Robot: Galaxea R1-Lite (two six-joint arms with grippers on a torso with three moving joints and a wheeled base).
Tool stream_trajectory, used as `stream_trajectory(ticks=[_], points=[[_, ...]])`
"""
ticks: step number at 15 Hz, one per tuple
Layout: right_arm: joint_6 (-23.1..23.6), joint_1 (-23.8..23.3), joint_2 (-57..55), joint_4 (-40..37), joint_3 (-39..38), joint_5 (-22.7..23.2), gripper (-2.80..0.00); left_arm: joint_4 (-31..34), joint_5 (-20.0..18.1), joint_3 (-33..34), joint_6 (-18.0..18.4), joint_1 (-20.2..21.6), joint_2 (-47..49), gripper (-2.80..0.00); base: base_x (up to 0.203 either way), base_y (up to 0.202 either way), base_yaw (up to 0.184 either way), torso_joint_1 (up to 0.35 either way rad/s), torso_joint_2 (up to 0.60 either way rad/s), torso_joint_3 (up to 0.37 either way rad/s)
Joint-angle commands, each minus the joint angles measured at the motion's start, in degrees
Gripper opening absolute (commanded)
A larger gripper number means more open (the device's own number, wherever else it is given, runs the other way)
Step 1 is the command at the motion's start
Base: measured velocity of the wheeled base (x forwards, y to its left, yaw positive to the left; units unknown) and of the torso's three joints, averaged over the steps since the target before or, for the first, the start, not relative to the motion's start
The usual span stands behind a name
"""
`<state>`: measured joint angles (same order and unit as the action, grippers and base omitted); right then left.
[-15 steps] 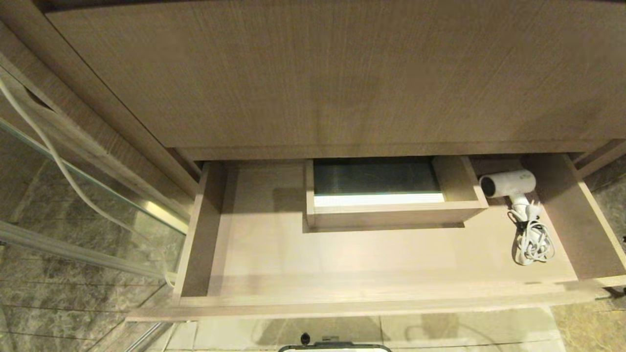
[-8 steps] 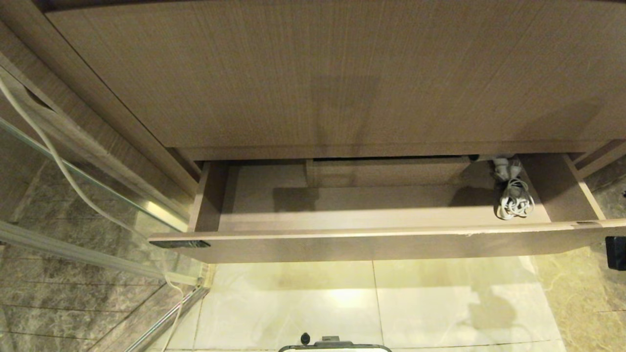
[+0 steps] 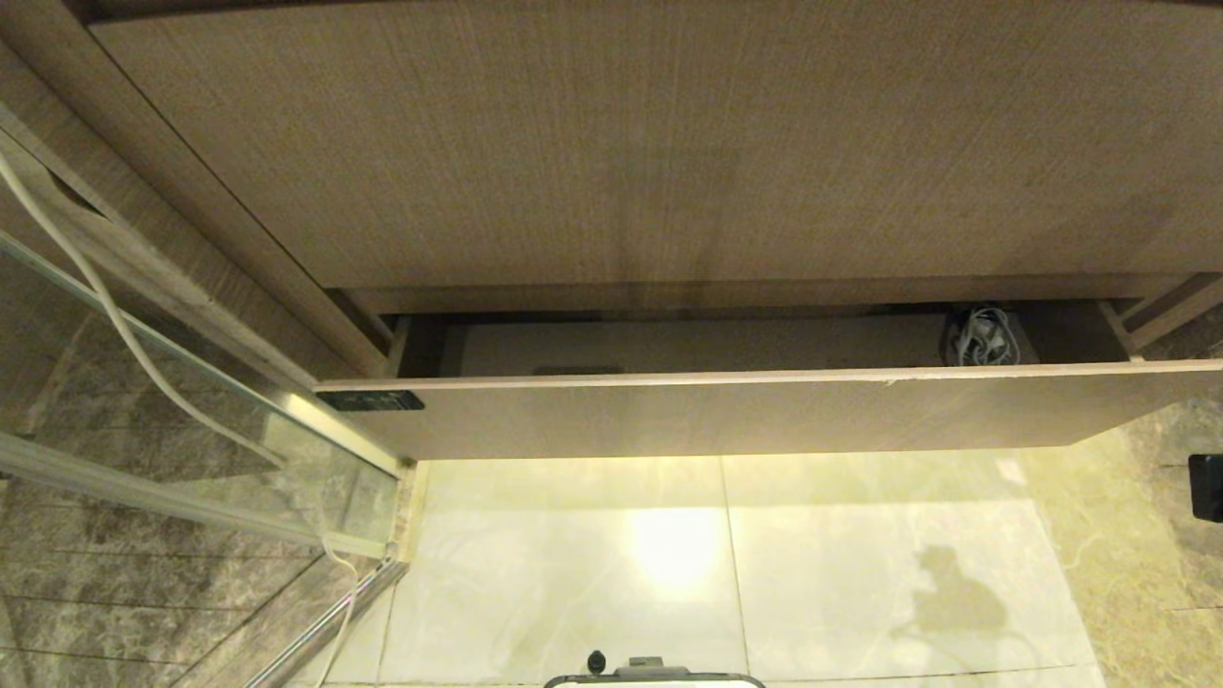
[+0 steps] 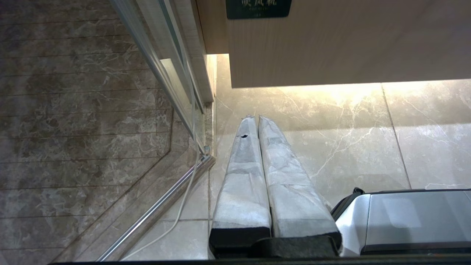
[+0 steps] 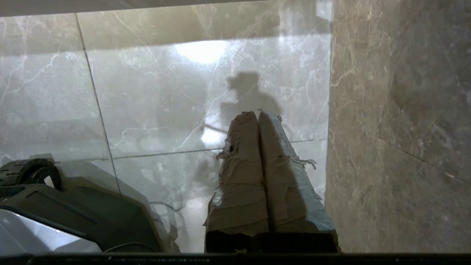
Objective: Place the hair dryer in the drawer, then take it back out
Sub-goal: Take the hairdryer out
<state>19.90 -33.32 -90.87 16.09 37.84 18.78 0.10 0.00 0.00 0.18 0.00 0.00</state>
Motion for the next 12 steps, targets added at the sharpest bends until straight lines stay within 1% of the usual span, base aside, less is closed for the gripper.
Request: stream_trajectory(ticks=[1, 4, 6, 12], points=[[0.14, 0.10, -0.61, 1.03, 0.15, 0.31, -2.80, -0.01, 0.00, 0.09, 0.00, 0.00, 0.00, -2.80, 0.000, 0.000, 0.000, 0.000, 0.00, 0.000], [0.20, 0.18, -4.79, 4.72, 0.87, 1.47, -2.80, -0.01, 0.00, 0.09, -0.01, 0.00, 0.00, -2.80, 0.000, 0.000, 0.000, 0.000, 0.00, 0.000], [0.38, 0.18, -9.30, 8.09, 2.73, 2.68, -2.80, -0.01, 0.00, 0.01, 0.02, 0.00, 0.00, -2.80, 0.000, 0.000, 0.000, 0.000, 0.00, 0.000], [0.32, 0.18, -20.51, 14.19, 14.62, 6.35, -2.80, -0.01, 0.00, 0.00, 0.00, 0.00, 0.00, -2.80, 0.000, 0.000, 0.000, 0.000, 0.00, 0.000]])
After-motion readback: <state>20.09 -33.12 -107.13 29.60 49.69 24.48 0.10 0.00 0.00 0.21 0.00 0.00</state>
